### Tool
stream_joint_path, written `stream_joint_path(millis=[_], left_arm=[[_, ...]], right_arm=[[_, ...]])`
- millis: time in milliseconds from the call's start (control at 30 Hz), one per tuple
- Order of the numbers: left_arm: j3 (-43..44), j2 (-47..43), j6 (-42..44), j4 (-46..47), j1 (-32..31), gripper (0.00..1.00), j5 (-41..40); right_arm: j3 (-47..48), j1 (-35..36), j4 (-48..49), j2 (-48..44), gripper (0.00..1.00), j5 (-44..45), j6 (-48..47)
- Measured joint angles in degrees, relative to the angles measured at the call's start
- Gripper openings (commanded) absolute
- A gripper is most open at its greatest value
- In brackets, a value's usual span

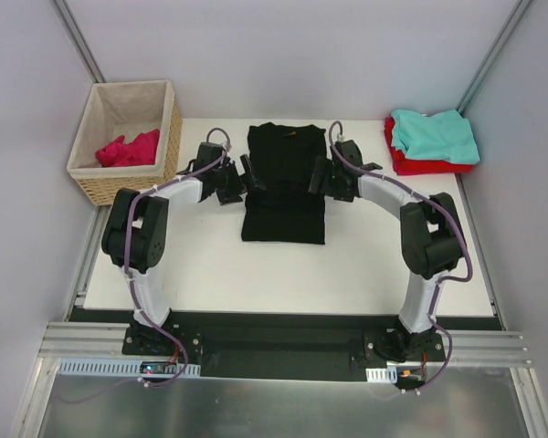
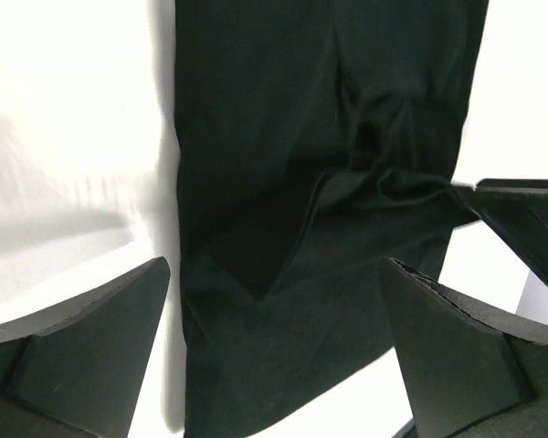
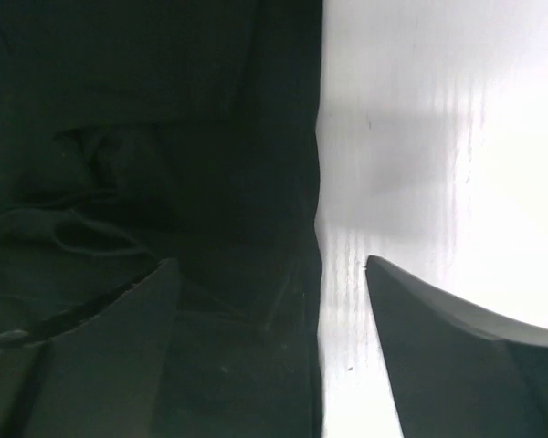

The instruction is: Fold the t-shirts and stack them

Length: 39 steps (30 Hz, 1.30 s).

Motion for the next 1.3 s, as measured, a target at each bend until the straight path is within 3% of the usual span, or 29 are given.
stream_joint_path(millis=[200,367,600,733,1000,1300], left_arm=[[4.87,-0.15,0.59,0.09,0.72,0.99,-0.79],[4.92,-6.69,0.22,0.72,0.72,0.99,0.00],[-7.54,-21.99,-2.60,2.58,-3.15,0.99,0.24],[-15.15,-23.45,-4.09,2.54,-6.56,0.99,1.11],[-24.17,-23.45,-7.10,4.33,-11.87,0.99,1.22],[-30.29,-22.77,-9.66,11.13,-12.83,0.99,1.22]], right_arm=[[2.56,-0.15,1.14,-1.01,0.98,1.64,-2.32],[1.53,0.83,0.11,-8.04,0.99,1.86,-3.21],[-5.90,9.05,-0.04,-19.30,0.99,1.16,-2.67],[-9.16,12.17,-0.17,-17.90,0.99,0.81,-2.12],[-10.47,11.96,-0.92,-12.52,0.99,1.51,-1.38],[-4.37,11.63,-1.55,-6.75,0.99,1.66,-1.46]])
